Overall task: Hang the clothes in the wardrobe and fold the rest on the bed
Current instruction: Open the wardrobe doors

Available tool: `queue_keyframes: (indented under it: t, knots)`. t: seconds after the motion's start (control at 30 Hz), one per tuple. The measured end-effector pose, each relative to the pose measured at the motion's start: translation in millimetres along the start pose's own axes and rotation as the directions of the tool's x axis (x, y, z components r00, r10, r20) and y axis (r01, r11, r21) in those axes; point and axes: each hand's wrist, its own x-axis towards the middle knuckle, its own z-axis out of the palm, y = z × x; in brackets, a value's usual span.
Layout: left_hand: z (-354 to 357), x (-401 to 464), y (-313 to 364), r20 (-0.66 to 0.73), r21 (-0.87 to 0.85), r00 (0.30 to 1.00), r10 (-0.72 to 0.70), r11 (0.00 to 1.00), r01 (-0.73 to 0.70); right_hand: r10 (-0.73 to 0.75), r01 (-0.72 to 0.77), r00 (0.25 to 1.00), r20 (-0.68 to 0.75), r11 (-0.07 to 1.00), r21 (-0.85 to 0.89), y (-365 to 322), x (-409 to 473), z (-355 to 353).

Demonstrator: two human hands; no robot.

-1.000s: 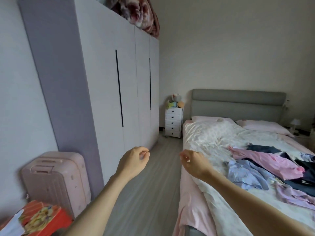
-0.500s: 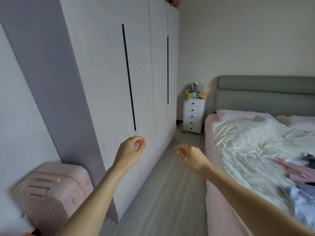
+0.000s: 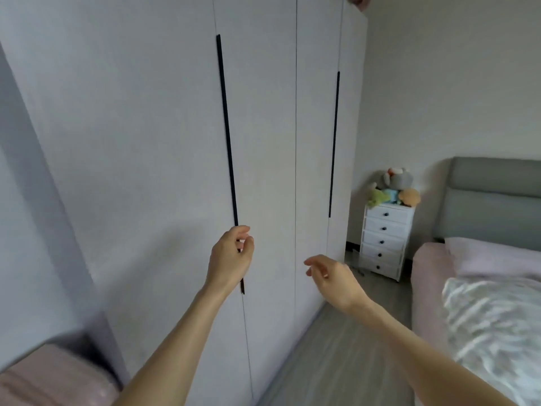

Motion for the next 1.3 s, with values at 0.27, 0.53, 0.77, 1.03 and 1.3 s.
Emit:
queue_keyframes:
  t: [0.27,0.53,0.77,1.03,1.3]
  knots:
    - [35.8,165.3,-43.2,-0.272,0.204,0.962,-0.029,0.975,0.087,-0.182,0.182,0.983,0.012,0.983,0.01,28.8,188.1,37.1]
    - [65.3,259.1,-66.7,-0.514,0.539,0.843,0.159,0.824,0.173,-0.61,0.594,0.787,-0.089,0.79,-0.152,8.9,343.4,80.6]
    - [78.3,274.4,-62.5,-0.588,0.612,0.776,0.23,0.754,0.24,-0.895,0.833,0.442,-0.066,0.436,-0.341,6.2,415.6,107.1]
    - [93.1,268.8,-59.9,-0.666,0.585,0.719,0.2,0.737,0.338,-0.95,0.891,0.308,-0.049,0.306,-0.335,18.9,441.9,124.8]
    - [117.9,250.8,-27.2,-0.759,0.505,0.647,0.073,0.695,0.512,-0.892,0.905,0.391,0.226,0.328,-0.27,18.1,435.1,103.6]
